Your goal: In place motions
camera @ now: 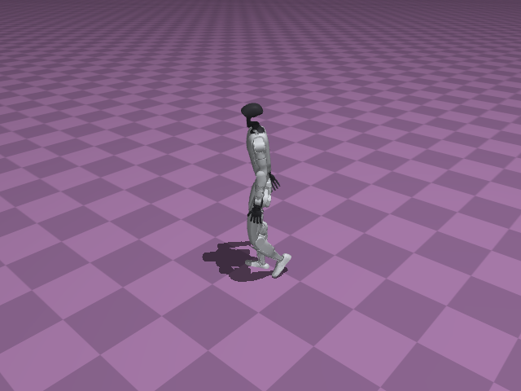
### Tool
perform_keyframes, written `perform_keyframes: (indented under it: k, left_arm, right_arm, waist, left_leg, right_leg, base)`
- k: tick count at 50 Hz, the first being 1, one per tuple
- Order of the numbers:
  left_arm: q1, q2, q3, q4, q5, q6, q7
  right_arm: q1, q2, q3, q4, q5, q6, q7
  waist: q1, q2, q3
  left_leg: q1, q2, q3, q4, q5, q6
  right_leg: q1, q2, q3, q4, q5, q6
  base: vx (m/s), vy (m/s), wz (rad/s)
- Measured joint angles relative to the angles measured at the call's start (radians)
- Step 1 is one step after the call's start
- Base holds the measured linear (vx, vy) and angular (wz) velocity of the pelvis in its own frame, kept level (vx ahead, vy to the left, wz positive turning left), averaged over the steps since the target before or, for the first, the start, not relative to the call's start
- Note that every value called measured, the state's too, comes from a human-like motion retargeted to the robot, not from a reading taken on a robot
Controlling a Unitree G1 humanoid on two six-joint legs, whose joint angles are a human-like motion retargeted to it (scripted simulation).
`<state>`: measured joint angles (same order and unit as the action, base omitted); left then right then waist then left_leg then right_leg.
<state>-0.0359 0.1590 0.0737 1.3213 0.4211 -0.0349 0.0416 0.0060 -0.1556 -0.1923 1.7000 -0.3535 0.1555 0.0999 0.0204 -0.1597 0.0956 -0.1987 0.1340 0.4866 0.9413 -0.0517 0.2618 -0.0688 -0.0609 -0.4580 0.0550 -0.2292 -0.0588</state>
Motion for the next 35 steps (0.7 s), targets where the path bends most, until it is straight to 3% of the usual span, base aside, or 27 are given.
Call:
perform_keyframes:
  k: [3, 5, 7, 9, 10, 11, 12, 13, 14, 17, 20, 25, 30, 35]
  left_arm:
    - [-0.025, -0.013, 0.000, 0.006, -0.028, -0.002, -0.040]
    - [-0.025, -0.016, -0.007, 0.013, -0.013, -0.011, -0.060]
    - [-0.012, -0.020, -0.017, 0.029, 0.014, -0.019, -0.035]
    - [0.017, -0.027, -0.030, 0.057, 0.039, -0.021, -0.002]
    - [0.031, -0.030, -0.036, 0.076, 0.050, -0.020, 0.009]
    - [0.040, -0.032, -0.037, 0.101, 0.063, -0.012, 0.013]
    - [0.049, -0.035, -0.034, 0.125, 0.073, -0.003, 0.017]
    - [0.058, -0.042, -0.026, 0.150, 0.081, 0.009, 0.024]
    - [0.065, -0.048, -0.014, 0.173, 0.083, 0.019, 0.031]
    - [0.085, -0.059, 0.011, 0.225, 0.072, 0.031, 0.046]
    - [0.094, -0.051, -0.004, 0.245, 0.071, 0.035, 0.048]
    - [0.126, -0.022, -0.020, 0.275, 0.115, 0.047, 0.067]
    - [0.114, 0.016, -0.043, 0.322, 0.157, 0.106, 0.067]
    - [0.142, 0.021, -0.033, 0.290, 0.168, 0.108, 0.080]
  right_arm:
    - [-0.032, -0.011, 0.041, -0.032, -0.079, -0.022, 0.002]
    - [-0.049, -0.012, 0.050, -0.074, -0.122, -0.018, 0.009]
    - [-0.056, 0.000, 0.047, -0.123, -0.133, -0.022, 0.005]
    - [-0.047, 0.011, 0.052, -0.167, -0.109, -0.039, 0.000]
    - [-0.043, 0.013, 0.057, -0.186, -0.092, -0.049, 0.000]
    - [-0.045, 0.019, 0.060, -0.200, -0.069, -0.056, 0.003]
    - [-0.047, 0.025, 0.063, -0.212, -0.049, -0.063, 0.006]
    - [-0.052, 0.031, 0.063, -0.221, -0.035, -0.067, 0.008]
    - [-0.058, 0.040, 0.063, -0.230, -0.022, -0.070, 0.006]
    - [-0.069, 0.066, 0.072, -0.256, 0.025, -0.086, -0.020]
    - [-0.071, 0.069, 0.095, -0.266, 0.066, -0.126, -0.028]
    - [-0.072, 0.070, 0.138, -0.262, -0.033, -0.110, -0.038]
    - [-0.069, 0.065, 0.161, -0.250, -0.086, -0.102, -0.065]
    - [-0.057, 0.051, 0.138, -0.208, -0.072, -0.087, -0.064]
  waist:
    - [0.025, 0.010, 0.016]
    - [0.036, 0.018, 0.016]
    - [0.028, 0.030, 0.008]
    - [0.017, 0.049, -0.009]
    - [0.010, 0.060, -0.012]
    - [0.018, 0.073, -0.009]
    - [0.011, 0.084, -0.009]
    - [-0.028, 0.089, -0.013]
    - [-0.066, 0.096, -0.023]
    - [-0.135, 0.110, -0.045]
    - [-0.128, 0.108, -0.034]
    - [-0.162, 0.124, -0.073]
    - [-0.179, 0.139, -0.063]
    - [-0.151, 0.144, -0.071]
  left_leg:
    - [0.002, 0.065, 0.015, -0.132, -0.050, 0.000]
    - [-0.016, 0.018, -0.053, -0.293, -0.035, 0.000]
    - [-0.052, -0.112, -0.262, -0.470, 0.039, 0.000]
    - [-0.037, -0.239, -0.500, -0.655, 0.165, -0.020]
    - [-0.007, -0.280, -0.597, -0.743, 0.235, -0.051]
    - [0.017, -0.272, -0.595, -0.794, 0.354, -0.047]
    - [0.040, -0.265, -0.585, -0.825, 0.398, -0.048]
    - [0.061, -0.260, -0.563, -0.816, 0.291, -0.058]
    - [0.070, -0.247, -0.524, -0.816, 0.258, -0.059]
    - [0.081, -0.243, -0.485, -0.836, 0.255, -0.041]
    - [0.104, -0.240, -0.435, -0.861, 0.256, -0.030]
    - [0.150, -0.209, -0.247, -0.956, 0.255, -0.032]
    - [0.151, -0.166, -0.110, -0.951, 0.212, -0.027]
    - [0.200, -0.132, 0.100, -0.974, 0.160, -0.038]
  right_leg:
    - [0.007, 0.039, 0.070, 0.015, 0.017, -0.020]
    - [0.002, 0.051, 0.111, 0.023, 0.063, -0.023]
    - [-0.007, 0.043, 0.118, 0.012, 0.183, -0.012]
    - [-0.005, 0.031, 0.161, 0.007, 0.213, 0.002]
    - [0.007, 0.022, 0.173, 0.011, 0.224, 0.015]
    - [0.022, 0.036, 0.205, 0.010, 0.231, 0.019]
    - [0.037, 0.045, 0.227, 0.008, 0.237, 0.022]
    - [0.051, 0.045, 0.229, 0.003, 0.239, 0.023]
    - [0.052, 0.048, 0.227, 0.002, 0.242, 0.025]
    - [0.035, 0.057, 0.262, 0.020, 0.250, 0.039]
    - [0.009, 0.063, 0.351, 0.075, 0.250, 0.062]
    - [-0.064, 0.094, 0.434, 0.134, 0.191, 0.064]
    - [-0.089, 0.083, 0.356, 0.128, 0.104, 0.031]
    - [-0.080, 0.020, 0.093, 0.123, 0.015, 0.053]
  base:
    - [0.20, -0.15, -1.93]
    - [0.16, -0.01, -1.83]
    - [0.02, 0.28, -1.41]
    - [0.24, 0.48, -1.36]
    - [0.37, 0.34, -1.70]
    - [0.37, 0.22, -1.73]
    - [0.35, 0.14, -1.27]
    - [0.32, 0.16, -0.60]
    - [0.26, 0.16, -0.16]
    - [0.13, 0.13, -0.78]
    - [0.11, 0.13, -1.57]
    - [0.06, 0.04, -1.56]
    - [-0.05, -0.06, -1.88]
    - [0.05, -0.15, -2.50]
